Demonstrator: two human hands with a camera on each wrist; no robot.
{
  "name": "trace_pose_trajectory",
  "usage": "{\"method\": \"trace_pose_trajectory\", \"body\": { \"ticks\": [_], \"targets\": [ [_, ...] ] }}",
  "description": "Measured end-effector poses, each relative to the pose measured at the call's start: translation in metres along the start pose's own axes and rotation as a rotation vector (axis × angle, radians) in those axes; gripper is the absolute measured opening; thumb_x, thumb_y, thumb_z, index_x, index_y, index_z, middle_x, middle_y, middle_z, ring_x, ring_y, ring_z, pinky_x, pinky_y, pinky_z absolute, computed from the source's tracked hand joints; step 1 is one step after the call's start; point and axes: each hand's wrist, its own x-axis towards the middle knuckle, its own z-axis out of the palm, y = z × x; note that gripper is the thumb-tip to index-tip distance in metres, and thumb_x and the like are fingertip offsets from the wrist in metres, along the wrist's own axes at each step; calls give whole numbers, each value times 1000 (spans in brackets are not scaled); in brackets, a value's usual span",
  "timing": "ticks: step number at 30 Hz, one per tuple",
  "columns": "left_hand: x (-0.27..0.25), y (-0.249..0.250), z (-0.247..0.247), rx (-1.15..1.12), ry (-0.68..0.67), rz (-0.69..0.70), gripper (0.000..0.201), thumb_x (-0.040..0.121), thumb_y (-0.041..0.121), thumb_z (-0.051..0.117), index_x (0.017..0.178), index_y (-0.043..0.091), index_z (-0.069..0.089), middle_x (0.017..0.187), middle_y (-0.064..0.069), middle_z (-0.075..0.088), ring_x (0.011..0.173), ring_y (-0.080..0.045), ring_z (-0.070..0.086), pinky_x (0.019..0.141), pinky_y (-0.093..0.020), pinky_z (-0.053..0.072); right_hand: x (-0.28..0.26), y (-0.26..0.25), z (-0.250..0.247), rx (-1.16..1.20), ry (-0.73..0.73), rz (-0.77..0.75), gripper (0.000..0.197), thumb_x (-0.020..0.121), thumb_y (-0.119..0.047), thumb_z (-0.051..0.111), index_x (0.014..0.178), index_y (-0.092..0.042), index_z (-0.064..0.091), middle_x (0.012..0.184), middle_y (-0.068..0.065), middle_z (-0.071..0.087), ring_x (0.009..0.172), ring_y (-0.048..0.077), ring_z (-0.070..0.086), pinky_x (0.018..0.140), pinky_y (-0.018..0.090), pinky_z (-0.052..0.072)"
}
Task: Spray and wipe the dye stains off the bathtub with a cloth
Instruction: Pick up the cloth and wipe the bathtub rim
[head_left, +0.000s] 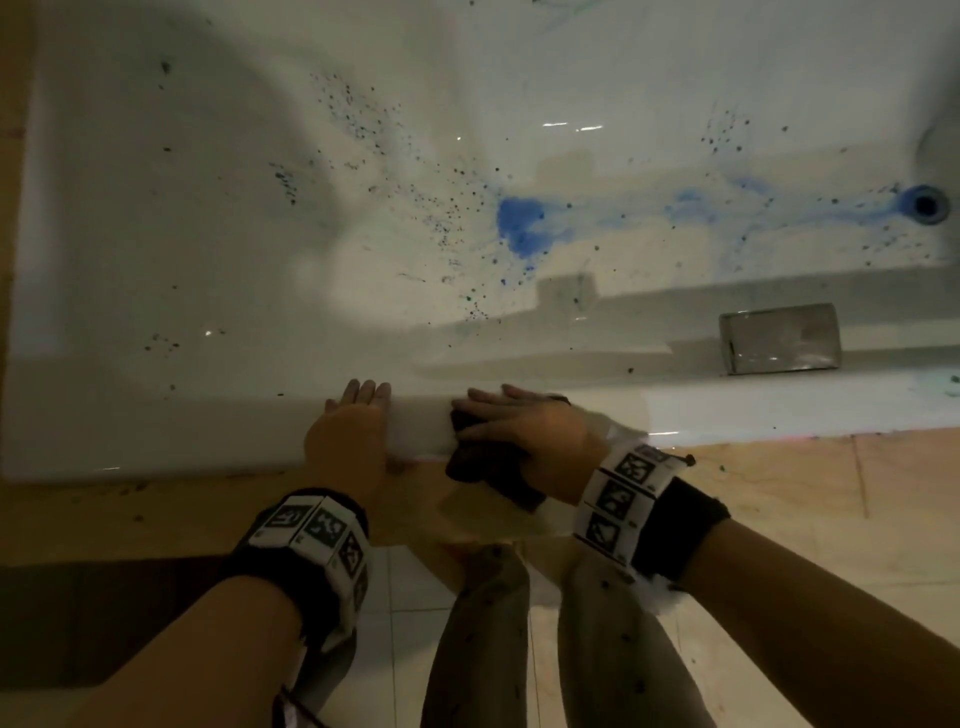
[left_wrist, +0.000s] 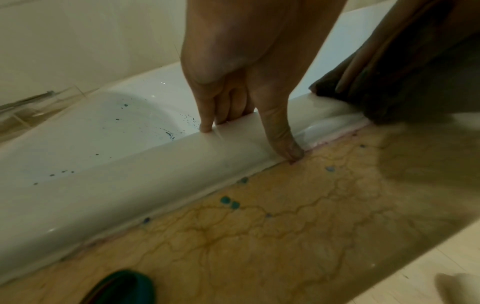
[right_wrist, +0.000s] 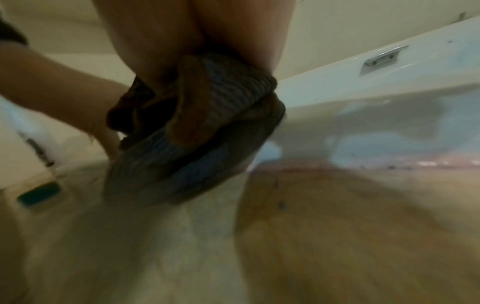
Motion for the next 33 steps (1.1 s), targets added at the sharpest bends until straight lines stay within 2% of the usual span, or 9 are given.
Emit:
{"method": "trace_pose_trajectory", "body": {
  "ticks": [3, 7, 11, 14, 17, 19, 21, 25, 33],
  "targets": [
    [-5, 1, 2, -74, 21, -33, 71, 93, 27, 54, 149, 12, 13, 156, -5, 16, 144, -20, 12, 114, -32, 18, 9, -2, -10, 130, 55, 112, 44, 95, -17, 44, 139, -24, 41, 152, -2, 28, 140, 15, 24, 113, 26, 10],
    [-6, 12, 4, -175, 27, -34, 80, 89, 30, 60, 149, 10, 11, 157, -8, 10, 145, -25, 7, 116, -37, 11, -1, 17, -40, 376, 408, 432, 37, 93, -17, 47, 129, -22, 54, 129, 6, 58, 119, 24, 52, 100, 25, 36],
    [-15, 60, 19, -304, 204, 182, 80, 78, 23, 73, 144, 11, 30, 153, -6, 23, 144, -22, 10, 117, -39, 3, -42, 27, -38, 244, 624, 329, 41, 86, -6, 56, 126, -12, 57, 145, 9, 40, 129, 26, 45, 104, 29, 36],
    [-26, 114, 24, -397, 230, 217, 79, 78, 22, 73, 143, 10, 30, 151, -2, 22, 142, -17, 7, 116, -34, 1, -77, 33, -9, 24, 653, 280, 41, 72, -9, 75, 110, 2, 65, 133, 20, 51, 119, 39, 52, 84, 51, 53],
    [-25, 165, 22, -383, 160, 226, 75, 90, 30, 57, 148, 17, 11, 156, 3, 6, 144, -12, -3, 111, -21, -10, -103, 58, 7, -75, 441, 272, 47, 86, -26, 51, 128, -4, 54, 142, 19, 42, 128, 35, 44, 97, 49, 46],
    [-22, 191, 16, -404, 142, 197, 69, 93, 29, 52, 148, 18, 13, 157, 1, 6, 145, -13, -1, 113, -20, -5, -117, 77, 11, -72, 298, 225, 58, 87, -24, 60, 139, -9, 40, 150, 17, 28, 136, 32, 33, 109, 47, 33],
    [-22, 205, 12, -448, 149, 99, 62, 94, 24, 52, 147, 19, 21, 156, 2, 11, 145, -11, 5, 113, -21, 6, -127, 89, 9, -107, 256, 136, 60, 78, -22, 72, 132, -9, 50, 143, 17, 40, 128, 33, 44, 105, 46, 37],
    [-25, 213, 0, -308, 116, -22, 57, 97, 27, 47, 147, 21, 22, 157, 2, 11, 140, -15, 25, 110, -26, 22, -166, 125, 4, -140, 366, 148, 61, 57, -22, 88, 113, -10, 66, 124, 14, 60, 106, 31, 63, 82, 42, 52],
    [-21, 228, -18, 25, 63, -19, 56, 98, 34, 40, 148, 18, 19, 156, -2, 16, 130, -18, 42, 102, -27, 36, -219, 227, -57, 29, 665, 496, 38, 84, -13, 65, 121, -6, 61, 131, 24, 51, 115, 39, 55, 101, 36, 39]
  ]
}}
